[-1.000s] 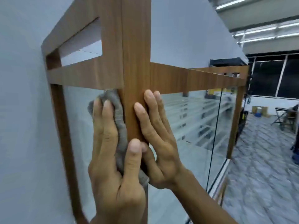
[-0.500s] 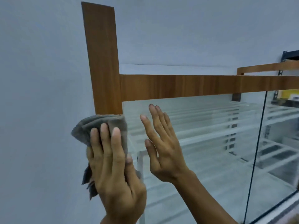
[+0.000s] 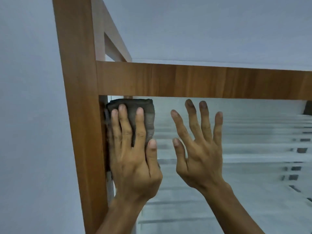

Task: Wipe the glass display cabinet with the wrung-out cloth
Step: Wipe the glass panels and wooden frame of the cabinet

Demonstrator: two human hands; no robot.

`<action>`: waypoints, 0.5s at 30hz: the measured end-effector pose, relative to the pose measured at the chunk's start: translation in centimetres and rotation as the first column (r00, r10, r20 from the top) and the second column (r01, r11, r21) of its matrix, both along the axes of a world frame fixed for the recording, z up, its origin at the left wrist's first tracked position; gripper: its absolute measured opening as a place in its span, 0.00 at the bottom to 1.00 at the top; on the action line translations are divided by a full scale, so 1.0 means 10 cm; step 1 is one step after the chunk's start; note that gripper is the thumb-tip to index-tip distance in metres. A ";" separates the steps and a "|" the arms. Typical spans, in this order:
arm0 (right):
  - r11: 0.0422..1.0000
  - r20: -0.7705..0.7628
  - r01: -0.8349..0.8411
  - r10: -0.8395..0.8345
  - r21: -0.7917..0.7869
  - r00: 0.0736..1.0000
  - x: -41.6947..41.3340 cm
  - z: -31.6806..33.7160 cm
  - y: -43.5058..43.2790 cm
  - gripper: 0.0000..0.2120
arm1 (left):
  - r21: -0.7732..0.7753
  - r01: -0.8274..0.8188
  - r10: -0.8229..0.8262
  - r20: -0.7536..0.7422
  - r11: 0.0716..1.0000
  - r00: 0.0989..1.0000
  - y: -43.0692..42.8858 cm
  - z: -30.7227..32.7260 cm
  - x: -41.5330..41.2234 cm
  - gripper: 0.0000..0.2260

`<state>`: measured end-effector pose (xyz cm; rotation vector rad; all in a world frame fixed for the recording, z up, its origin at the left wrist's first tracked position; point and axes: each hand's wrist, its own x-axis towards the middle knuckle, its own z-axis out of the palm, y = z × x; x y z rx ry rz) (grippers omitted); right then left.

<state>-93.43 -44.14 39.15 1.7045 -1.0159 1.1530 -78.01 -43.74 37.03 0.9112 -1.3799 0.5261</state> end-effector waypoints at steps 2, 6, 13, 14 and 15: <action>0.999 0.010 -0.032 0.032 -0.011 0.999 -0.02 -0.03 -0.01 0.26 | 0.013 -0.109 0.109 -0.007 0.994 0.994 -0.01 0.04 -0.18 0.27; 0.990 0.014 -0.140 0.140 -0.029 0.990 -0.11 -0.04 -0.01 0.26 | 0.015 -0.069 0.065 0.199 0.998 0.978 0.00 0.00 -0.31 0.26; 0.997 -0.108 -0.074 0.073 -0.003 0.991 -0.25 0.09 -0.01 0.28 | 0.053 -0.237 0.241 -0.129 0.970 0.962 -0.04 0.20 -0.36 0.28; 0.997 -0.121 -0.071 0.070 -0.003 0.990 -0.25 0.09 -0.03 0.28 | 0.062 -0.223 0.229 -0.117 0.973 0.966 -0.03 0.17 -0.46 0.29; 0.997 -0.126 -0.073 0.071 -0.009 0.990 -0.25 0.10 -0.03 0.27 | 0.061 -0.207 0.210 -0.066 0.977 0.975 -0.02 0.11 -0.51 0.29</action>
